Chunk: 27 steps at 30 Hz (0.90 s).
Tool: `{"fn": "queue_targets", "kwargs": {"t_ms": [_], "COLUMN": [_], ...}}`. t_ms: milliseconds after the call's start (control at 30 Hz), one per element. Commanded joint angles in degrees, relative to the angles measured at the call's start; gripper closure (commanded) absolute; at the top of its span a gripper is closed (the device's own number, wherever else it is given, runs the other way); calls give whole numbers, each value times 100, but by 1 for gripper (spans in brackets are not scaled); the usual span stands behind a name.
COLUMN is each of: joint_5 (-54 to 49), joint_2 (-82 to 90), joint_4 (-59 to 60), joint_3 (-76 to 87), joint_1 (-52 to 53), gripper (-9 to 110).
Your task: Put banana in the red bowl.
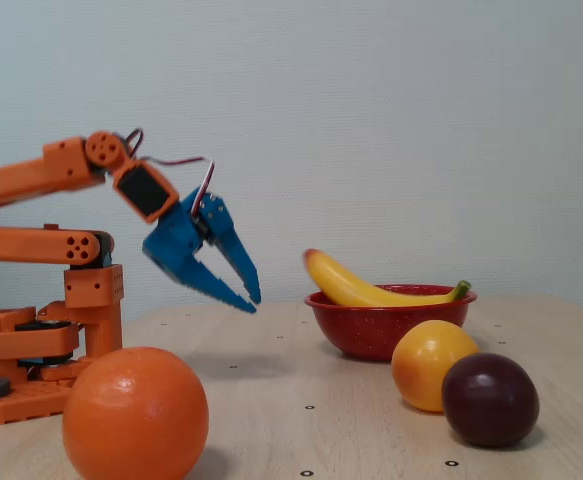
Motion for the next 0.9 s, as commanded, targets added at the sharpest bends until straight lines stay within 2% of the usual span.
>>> {"fn": "queue_targets", "kwargs": {"t_ms": [0,367,567,867], "joint_5": [237,738,932,976], "joint_2": [325,1318,1494,1494], "joint_4": [-264,-158,325,246], "joint_3": [-9,1441,1872,2065], "joint_1": [-35,0,70,123], "gripper": [102,102,102,102]}}
